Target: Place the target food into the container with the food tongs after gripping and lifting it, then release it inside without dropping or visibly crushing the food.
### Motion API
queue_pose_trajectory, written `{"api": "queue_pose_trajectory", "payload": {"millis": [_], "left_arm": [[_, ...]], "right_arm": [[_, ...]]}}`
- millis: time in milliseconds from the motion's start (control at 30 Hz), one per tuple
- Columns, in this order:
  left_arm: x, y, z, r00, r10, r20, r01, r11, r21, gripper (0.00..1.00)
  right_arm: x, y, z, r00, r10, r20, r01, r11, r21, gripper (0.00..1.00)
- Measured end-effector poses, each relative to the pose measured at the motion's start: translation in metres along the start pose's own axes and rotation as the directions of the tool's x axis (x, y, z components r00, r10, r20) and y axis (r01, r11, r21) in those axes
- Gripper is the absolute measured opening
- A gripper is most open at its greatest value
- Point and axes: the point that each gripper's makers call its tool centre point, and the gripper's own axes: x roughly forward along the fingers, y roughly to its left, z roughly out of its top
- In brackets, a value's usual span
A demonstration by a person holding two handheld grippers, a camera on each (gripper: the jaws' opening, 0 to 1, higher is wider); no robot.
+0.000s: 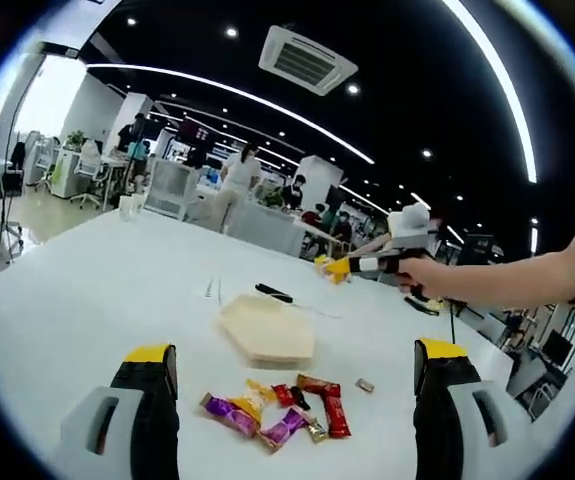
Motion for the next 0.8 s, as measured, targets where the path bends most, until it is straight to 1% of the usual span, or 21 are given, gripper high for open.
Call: {"api": "queue_pose_trajectory", "payload": {"millis": [33, 67, 100, 167, 233, 300, 333, 433, 500, 567, 600, 667, 700, 767, 800], "left_arm": [[0.002, 0.002, -0.002, 1.0, 0.0, -0.004, 0.0, 1.0, -0.001, 0.99], [0.002, 0.003, -0.003, 1.0, 0.001, -0.011, -0.001, 1.0, -0.003, 0.99], [0.002, 0.006, -0.007, 1.0, 0.005, -0.029, -0.005, 1.0, -0.006, 0.99], [-0.001, 0.006, -0.005, 1.0, 0.008, -0.028, -0.008, 1.0, 0.002, 0.99], [-0.008, 0.008, -0.002, 1.0, 0.021, -0.015, -0.021, 1.0, 0.022, 0.99], [-0.01, 0.011, -0.005, 0.999, 0.031, -0.022, -0.03, 0.999, 0.023, 0.99], [-0.012, 0.014, -0.014, 0.998, 0.043, -0.053, -0.042, 0.999, 0.022, 0.99], [-0.014, 0.016, -0.03, 0.993, 0.041, -0.107, -0.04, 0.999, 0.006, 0.99], [-0.018, 0.016, -0.032, 0.993, 0.04, -0.108, -0.039, 0.999, 0.016, 0.99], [-0.022, 0.016, -0.028, 0.995, 0.044, -0.085, -0.042, 0.999, 0.019, 0.99], [-0.022, 0.018, -0.029, 0.995, 0.048, -0.082, -0.047, 0.999, 0.01, 0.99], [-0.021, 0.02, -0.031, 0.995, 0.051, -0.087, -0.053, 0.998, -0.019, 0.99], [-0.021, 0.02, -0.031, 0.995, 0.05, -0.092, -0.052, 0.998, -0.023, 0.99], [-0.021, 0.023, -0.029, 0.995, 0.049, -0.091, -0.05, 0.999, -0.014, 0.99], [-0.021, 0.024, -0.027, 0.995, 0.049, -0.09, -0.05, 0.999, -0.01, 0.99]], "right_arm": [[0.001, -0.003, 0.001, 1.0, 0.0, 0.001, 0.0, 1.0, 0.005, 0.23], [-0.002, -0.002, 0.004, 1.0, -0.002, 0.001, 0.002, 1.0, 0.015, 0.23], [-0.001, -0.001, 0.005, 1.0, 0.0, -0.001, 0.0, 1.0, 0.023, 0.23], [0.0, -0.001, 0.005, 1.0, 0.001, -0.004, -0.001, 1.0, 0.018, 0.23], [0.004, 0.0, 0.008, 1.0, 0.003, -0.002, -0.003, 1.0, 0.013, 0.23], [0.006, 0.002, 0.013, 1.0, 0.005, 0.007, -0.006, 1.0, 0.017, 0.23], [0.007, 0.003, 0.013, 1.0, 0.008, 0.009, -0.008, 1.0, 0.015, 0.22], [0.015, 0.005, 0.012, 1.0, 0.015, -0.001, -0.015, 1.0, 0.001, 0.23], [0.017, 0.006, 0.01, 1.0, 0.012, -0.009, -0.012, 1.0, -0.005, 0.23], [0.02, 0.004, 0.012, 1.0, 0.0, -0.005, 0.0, 1.0, -0.01, 0.24], [0.021, 0.003, 0.011, 1.0, -0.007, -0.004, 0.007, 1.0, -0.006, 0.25], [0.022, 0.004, 0.012, 1.0, -0.011, -0.005, 0.011, 1.0, -0.006, 0.26], [0.023, 0.004, 0.014, 1.0, -0.014, 0.0, 0.014, 1.0, -0.023, 0.26], [0.025, 0.006, 0.014, 1.0, -0.009, -0.005, 0.009, 0.999, -0.037, 0.26], [0.022, 0.006, 0.013, 1.0, -0.007, -0.003, 0.007, 0.999, -0.039, 0.26]]}}
